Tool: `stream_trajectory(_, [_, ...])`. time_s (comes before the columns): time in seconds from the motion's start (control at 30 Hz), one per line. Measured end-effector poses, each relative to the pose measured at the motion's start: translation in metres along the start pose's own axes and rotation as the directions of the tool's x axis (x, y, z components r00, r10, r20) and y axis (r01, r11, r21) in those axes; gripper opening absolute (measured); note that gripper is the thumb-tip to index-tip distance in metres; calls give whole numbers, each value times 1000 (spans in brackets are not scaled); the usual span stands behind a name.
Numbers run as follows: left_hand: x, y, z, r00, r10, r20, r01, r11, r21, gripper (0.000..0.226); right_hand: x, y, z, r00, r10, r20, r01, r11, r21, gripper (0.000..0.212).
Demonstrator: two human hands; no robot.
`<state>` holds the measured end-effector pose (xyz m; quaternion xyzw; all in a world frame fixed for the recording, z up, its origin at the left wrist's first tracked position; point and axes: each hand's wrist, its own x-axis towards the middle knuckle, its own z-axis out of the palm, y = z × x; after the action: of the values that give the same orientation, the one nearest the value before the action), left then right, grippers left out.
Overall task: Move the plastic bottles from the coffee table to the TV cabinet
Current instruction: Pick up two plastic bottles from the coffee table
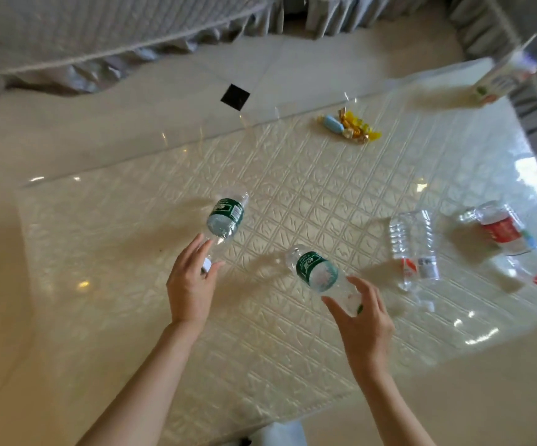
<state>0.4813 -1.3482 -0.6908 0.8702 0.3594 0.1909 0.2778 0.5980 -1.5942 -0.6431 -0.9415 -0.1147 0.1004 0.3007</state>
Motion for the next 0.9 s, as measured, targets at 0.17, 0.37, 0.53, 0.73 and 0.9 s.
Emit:
stream_trajectory(0.17, [30, 20, 1, 999, 22, -44, -27, 992, -122, 48, 31, -25, 10, 999, 15, 29, -18, 995, 94, 59])
stream_trajectory(0.37, [50, 36, 13, 999, 40, -7, -41, 971, -234, 50, 34, -34, 31, 993, -73, 93, 56, 984, 169, 55])
stream_trajectory(0.53, [49, 38, 27, 996, 16, 82, 12, 944, -330, 54, 31, -38, 42, 991, -61, 122, 37, 981, 191, 61])
stream_trajectory(0.73, [47, 43, 28, 998, 22, 63, 0, 945, -326, 52, 29, -42, 43, 998, -7, 63, -5, 980, 199, 62])
stream_trajectory(0.9, [39, 59, 13, 992, -120, 34, 124, 913, -390, 48, 15, -43, 26, 998, 44, -53, -31, 972, 233, 66])
